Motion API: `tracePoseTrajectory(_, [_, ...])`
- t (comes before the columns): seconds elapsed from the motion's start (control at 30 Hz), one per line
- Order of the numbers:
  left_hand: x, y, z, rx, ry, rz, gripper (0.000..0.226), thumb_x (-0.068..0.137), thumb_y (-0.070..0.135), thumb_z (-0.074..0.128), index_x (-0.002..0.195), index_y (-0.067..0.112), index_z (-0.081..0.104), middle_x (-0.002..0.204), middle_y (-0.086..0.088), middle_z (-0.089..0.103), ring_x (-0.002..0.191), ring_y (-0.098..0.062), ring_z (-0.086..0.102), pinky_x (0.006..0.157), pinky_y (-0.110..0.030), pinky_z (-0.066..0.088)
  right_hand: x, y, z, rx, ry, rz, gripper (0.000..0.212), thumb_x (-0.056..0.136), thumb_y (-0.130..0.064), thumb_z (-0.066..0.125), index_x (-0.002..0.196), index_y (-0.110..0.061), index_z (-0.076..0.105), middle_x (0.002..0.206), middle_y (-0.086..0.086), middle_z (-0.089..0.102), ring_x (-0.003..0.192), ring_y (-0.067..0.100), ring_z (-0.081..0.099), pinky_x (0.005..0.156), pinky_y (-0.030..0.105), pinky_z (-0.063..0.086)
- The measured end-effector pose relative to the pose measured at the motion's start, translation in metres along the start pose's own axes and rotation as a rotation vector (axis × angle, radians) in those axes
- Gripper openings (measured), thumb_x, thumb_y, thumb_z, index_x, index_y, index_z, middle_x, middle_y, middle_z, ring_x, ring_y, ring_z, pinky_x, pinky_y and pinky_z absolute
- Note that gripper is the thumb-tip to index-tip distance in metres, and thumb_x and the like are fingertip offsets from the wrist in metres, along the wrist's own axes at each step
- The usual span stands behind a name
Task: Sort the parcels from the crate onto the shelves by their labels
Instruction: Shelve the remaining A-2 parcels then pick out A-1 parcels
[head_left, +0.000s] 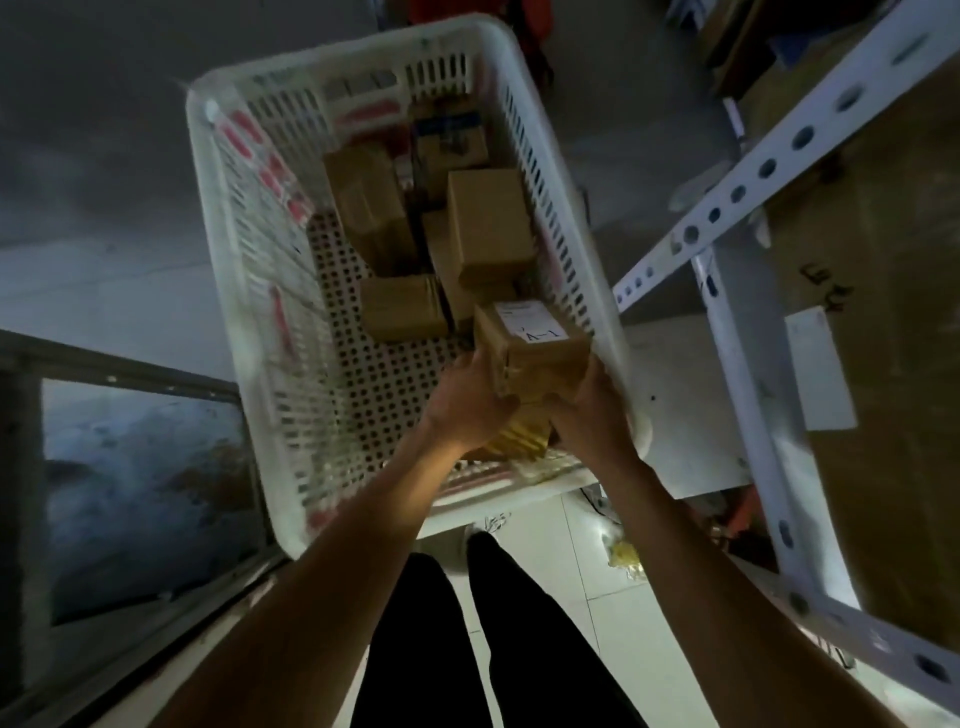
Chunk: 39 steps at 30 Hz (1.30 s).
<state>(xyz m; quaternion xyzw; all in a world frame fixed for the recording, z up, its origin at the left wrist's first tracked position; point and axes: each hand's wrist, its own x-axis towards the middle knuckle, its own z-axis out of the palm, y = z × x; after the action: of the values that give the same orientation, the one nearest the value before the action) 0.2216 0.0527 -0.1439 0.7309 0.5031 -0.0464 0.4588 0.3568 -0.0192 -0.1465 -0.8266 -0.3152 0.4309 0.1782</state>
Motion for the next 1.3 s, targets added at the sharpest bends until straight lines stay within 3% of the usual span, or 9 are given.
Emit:
tracePoseTrajectory(0.23, [0.029, -0.015, 0.014, -0.208, 0.012, -0.124, 0.056, 0.094, 0.022, 0.061, 0.144, 0.019, 0.038, 0.138, -0.003, 0.057, 0.122, -0.024, 0.058, 0.092, -0.031, 0.048, 0.009, 0.002, 0.010, 0.032, 0.020, -0.001, 0.119, 0.058, -0.068, 0.050, 0.159, -0.021, 0.008, 0.157, 0.008, 0.032, 0.141, 0.029, 0.036, 0.111, 0.050, 0.038])
tracePoseTrajectory(0.57, [0.009, -0.038, 0.004, -0.497, 0.064, -0.162, 0.051, 0.089, 0.016, 0.067, 0.136, 0.019, 0.047, 0.120, 0.009, 0.063, 0.109, -0.007, 0.062, 0.083, -0.016, 0.050, 0.016, -0.007, 0.018, 0.243, -0.014, -0.043, 0.042, 0.089, -0.020, 0.070, 0.117, -0.021, 0.040, 0.113, -0.003, 0.057, 0.093, 0.007, 0.060, 0.061, 0.010, 0.045])
tracePoseTrajectory(0.67, [-0.012, -0.034, -0.003, -0.542, 0.061, -0.111, 0.040, 0.090, 0.017, 0.066, 0.125, 0.024, 0.050, 0.111, 0.012, 0.066, 0.099, -0.004, 0.067, 0.080, -0.018, 0.057, -0.004, -0.010, 0.018, 0.402, -0.015, -0.023, 0.045, 0.088, -0.034, 0.070, 0.113, -0.020, 0.036, 0.113, -0.002, 0.064, 0.096, 0.012, 0.067, 0.075, 0.025, 0.057])
tracePoseTrajectory(0.8, [-0.042, -0.030, -0.015, -0.671, 0.050, -0.052, 0.047, 0.090, 0.029, 0.071, 0.123, 0.006, 0.048, 0.114, -0.012, 0.066, 0.105, -0.025, 0.068, 0.090, -0.052, 0.057, -0.038, -0.018, 0.015, 0.533, 0.014, 0.018, 0.041, 0.086, -0.047, 0.067, 0.105, -0.024, 0.038, 0.115, 0.004, 0.062, 0.099, 0.018, 0.065, 0.078, 0.035, 0.058])
tracePoseTrajectory(0.9, [-0.069, -0.024, -0.026, -0.665, 0.076, -0.087, 0.055, 0.084, 0.048, 0.067, 0.117, 0.010, 0.044, 0.110, -0.004, 0.065, 0.096, -0.004, 0.068, 0.083, -0.031, 0.058, -0.070, -0.027, 0.018, 0.570, 0.059, 0.024, 0.031, 0.095, -0.038, 0.063, 0.104, -0.022, 0.039, 0.114, 0.006, 0.057, 0.097, 0.018, 0.058, 0.074, 0.028, 0.051])
tracePoseTrajectory(1.03, [-0.115, -0.022, -0.043, -0.576, 0.107, -0.035, 0.038, 0.095, 0.037, 0.064, 0.123, 0.021, 0.043, 0.105, 0.018, 0.056, 0.087, 0.003, 0.057, 0.063, -0.011, 0.046, -0.119, -0.032, 0.031, 0.662, 0.138, -0.027, 0.041, 0.080, -0.051, 0.059, 0.114, -0.035, 0.043, 0.129, 0.003, 0.058, 0.116, 0.023, 0.057, 0.100, 0.039, 0.049])
tracePoseTrajectory(1.13, [-0.141, -0.033, -0.052, -0.543, 0.042, -0.003, 0.057, 0.091, 0.047, 0.064, 0.140, 0.032, 0.038, 0.112, 0.020, 0.048, 0.096, 0.001, 0.052, 0.064, -0.014, 0.044, -0.161, -0.036, 0.047, 0.626, 0.214, -0.104, 0.063, 0.080, -0.053, 0.051, 0.139, -0.033, 0.045, 0.135, -0.005, 0.049, 0.124, 0.012, 0.048, 0.100, 0.020, 0.041])
tracePoseTrajectory(1.2, [-0.156, -0.043, -0.055, -0.500, -0.010, 0.019, 0.079, 0.078, 0.064, 0.062, 0.147, 0.036, 0.035, 0.129, 0.013, 0.049, 0.112, -0.008, 0.053, 0.079, -0.024, 0.047, -0.185, -0.035, 0.060, 0.580, 0.259, -0.132, 0.077, 0.076, -0.065, 0.052, 0.146, -0.034, 0.044, 0.139, -0.004, 0.048, 0.127, 0.013, 0.047, 0.107, 0.034, 0.043])
tracePoseTrajectory(1.3, [-0.182, -0.047, -0.055, -0.482, -0.065, 0.055, 0.080, 0.081, 0.056, 0.067, 0.150, 0.037, 0.032, 0.129, 0.014, 0.049, 0.105, 0.002, 0.052, 0.080, -0.019, 0.046, -0.218, -0.021, 0.076, 0.619, 0.277, -0.169, 0.057, 0.079, -0.061, 0.061, 0.133, -0.047, 0.050, 0.128, -0.012, 0.063, 0.117, 0.005, 0.060, 0.096, 0.031, 0.053])
